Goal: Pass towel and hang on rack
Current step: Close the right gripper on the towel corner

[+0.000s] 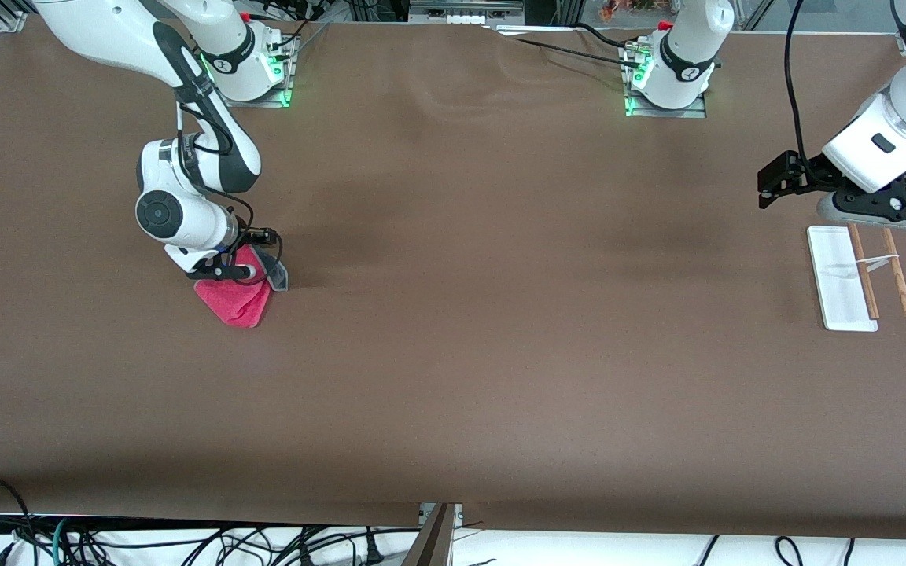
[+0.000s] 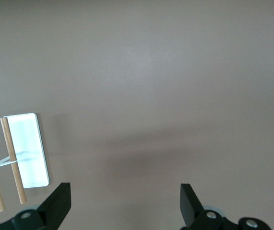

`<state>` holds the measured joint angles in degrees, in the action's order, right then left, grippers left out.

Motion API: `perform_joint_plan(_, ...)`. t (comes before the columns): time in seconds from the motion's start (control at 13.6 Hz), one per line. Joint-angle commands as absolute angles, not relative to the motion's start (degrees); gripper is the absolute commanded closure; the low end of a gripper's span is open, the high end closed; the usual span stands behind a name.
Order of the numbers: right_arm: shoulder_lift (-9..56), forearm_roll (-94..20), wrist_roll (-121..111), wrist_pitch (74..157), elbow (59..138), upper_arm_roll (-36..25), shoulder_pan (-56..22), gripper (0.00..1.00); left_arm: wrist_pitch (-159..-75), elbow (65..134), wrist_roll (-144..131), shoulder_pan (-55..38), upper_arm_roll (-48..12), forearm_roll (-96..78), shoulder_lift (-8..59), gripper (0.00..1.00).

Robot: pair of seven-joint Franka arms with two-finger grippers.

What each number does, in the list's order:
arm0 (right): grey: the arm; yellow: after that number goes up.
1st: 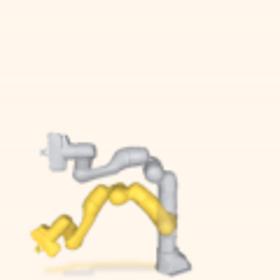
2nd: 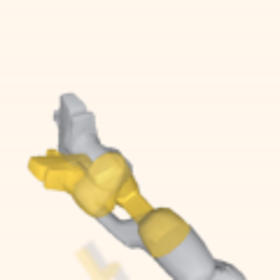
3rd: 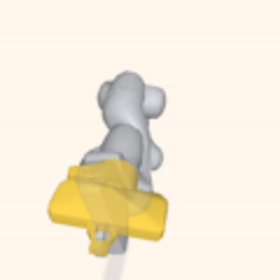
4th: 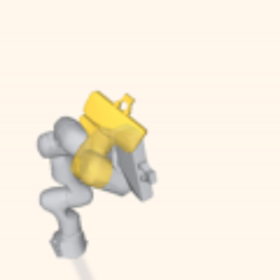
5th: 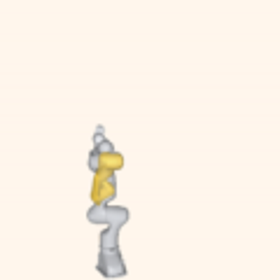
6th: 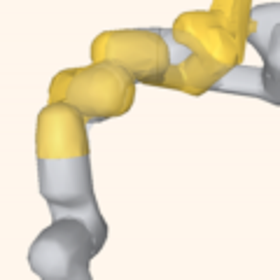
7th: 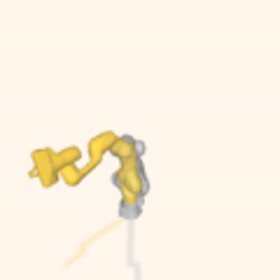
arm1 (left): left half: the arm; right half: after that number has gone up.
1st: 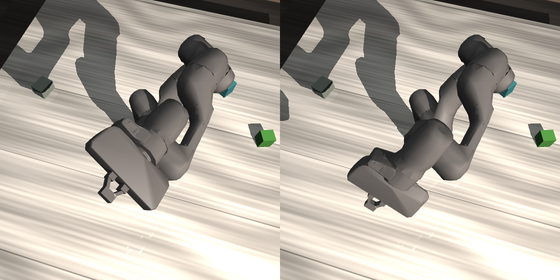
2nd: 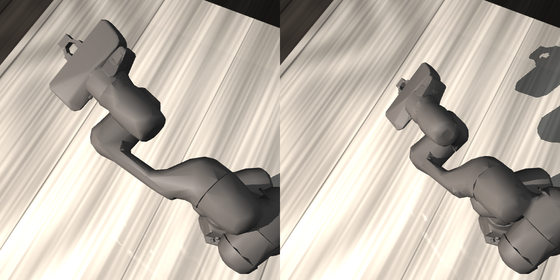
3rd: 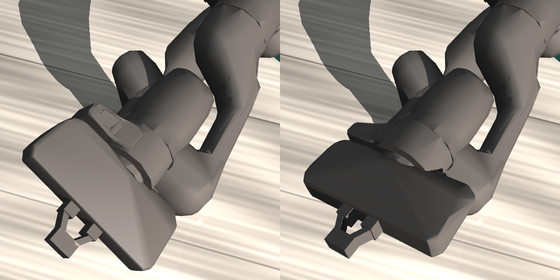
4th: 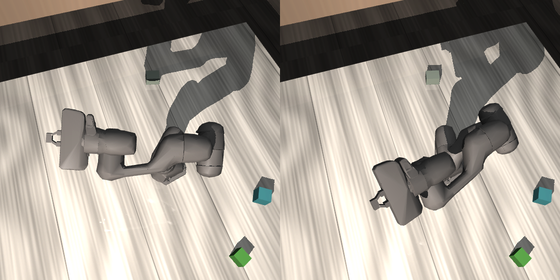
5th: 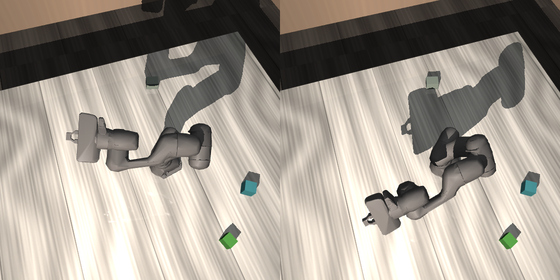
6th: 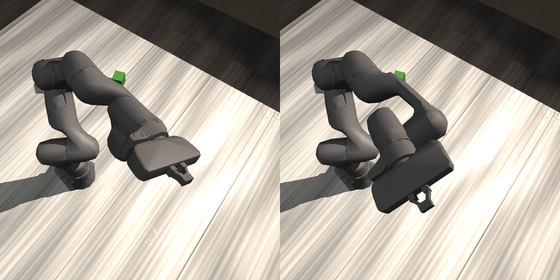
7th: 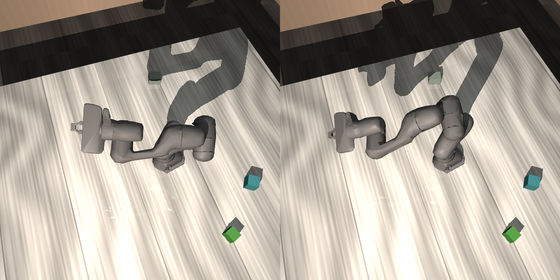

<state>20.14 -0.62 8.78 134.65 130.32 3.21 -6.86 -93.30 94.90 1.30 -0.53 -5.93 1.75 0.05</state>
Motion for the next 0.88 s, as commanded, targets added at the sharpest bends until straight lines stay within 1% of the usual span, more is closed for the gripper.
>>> perform_joint_plan(0.0, 19.1, -0.9, 7.9, 135.6, 131.5, 3.3, -6.7, 0.74, -93.0, 94.7, 0.7, -0.6, -6.2, 1.3, -0.5, 0.0)
perform_joint_plan(0.15, 18.3, -0.9, 8.0, 135.3, 131.3, 3.4, -6.7, 0.94, -92.7, 94.7, 0.8, -0.5, -6.1, 1.3, -0.6, 0.0)
perform_joint_plan(0.22, 17.8, -0.9, 8.3, 134.5, 131.2, 3.4, -6.7, 1.0, -92.7, 94.7, 0.8, -0.5, -6.0, 1.3, -0.5, 0.0)
perform_joint_plan(0.51, 16.4, -1.0, 9.1, 130.3, 129.2, 3.6, -6.7, 1.0, -92.7, 94.7, 0.8, -0.4, -6.0, 1.3, -0.6, 0.0)
perform_joint_plan(0.66, 15.9, -1.1, 10.1, 123.3, 124.7, 3.7, -6.8, 1.0, -92.7, 94.7, 0.8, -0.4, -6.0, 1.3, -0.6, 0.0)
perform_joint_plan(0.81, 15.9, -1.1, 12.7, 114.7, 118.4, 5.4, -6.8, 1.0, -92.7, 94.6, 0.8, -0.5, -6.0, 1.3, -0.5, 0.0)
